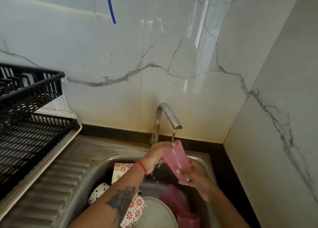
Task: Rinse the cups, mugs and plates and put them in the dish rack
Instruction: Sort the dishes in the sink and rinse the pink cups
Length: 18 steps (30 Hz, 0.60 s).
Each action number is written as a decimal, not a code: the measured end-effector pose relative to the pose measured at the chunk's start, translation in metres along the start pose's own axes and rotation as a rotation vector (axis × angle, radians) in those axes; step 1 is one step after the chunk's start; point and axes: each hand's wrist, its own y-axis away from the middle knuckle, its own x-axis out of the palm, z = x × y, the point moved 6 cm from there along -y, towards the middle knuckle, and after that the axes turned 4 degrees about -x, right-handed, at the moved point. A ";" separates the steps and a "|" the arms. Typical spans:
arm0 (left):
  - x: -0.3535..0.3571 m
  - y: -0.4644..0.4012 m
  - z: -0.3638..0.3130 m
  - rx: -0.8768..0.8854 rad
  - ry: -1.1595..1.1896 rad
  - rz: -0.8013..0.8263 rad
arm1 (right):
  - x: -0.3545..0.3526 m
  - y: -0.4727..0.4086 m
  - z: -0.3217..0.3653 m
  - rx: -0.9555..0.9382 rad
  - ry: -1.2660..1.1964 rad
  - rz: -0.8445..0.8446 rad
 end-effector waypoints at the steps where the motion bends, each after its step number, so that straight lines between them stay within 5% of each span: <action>1: 0.000 0.002 -0.003 0.038 -0.049 -0.005 | 0.006 -0.001 -0.005 0.007 -0.079 0.021; 8: -0.019 0.034 0.011 0.028 -0.137 -0.077 | 0.037 0.013 -0.010 -0.034 -0.071 -0.024; 14: -0.033 0.054 0.074 -0.292 0.488 -0.255 | 0.043 0.025 -0.014 -0.121 -0.083 -0.090; 18: -0.018 0.063 0.099 -0.425 0.550 -0.214 | 0.053 0.029 -0.021 -0.149 -0.071 -0.056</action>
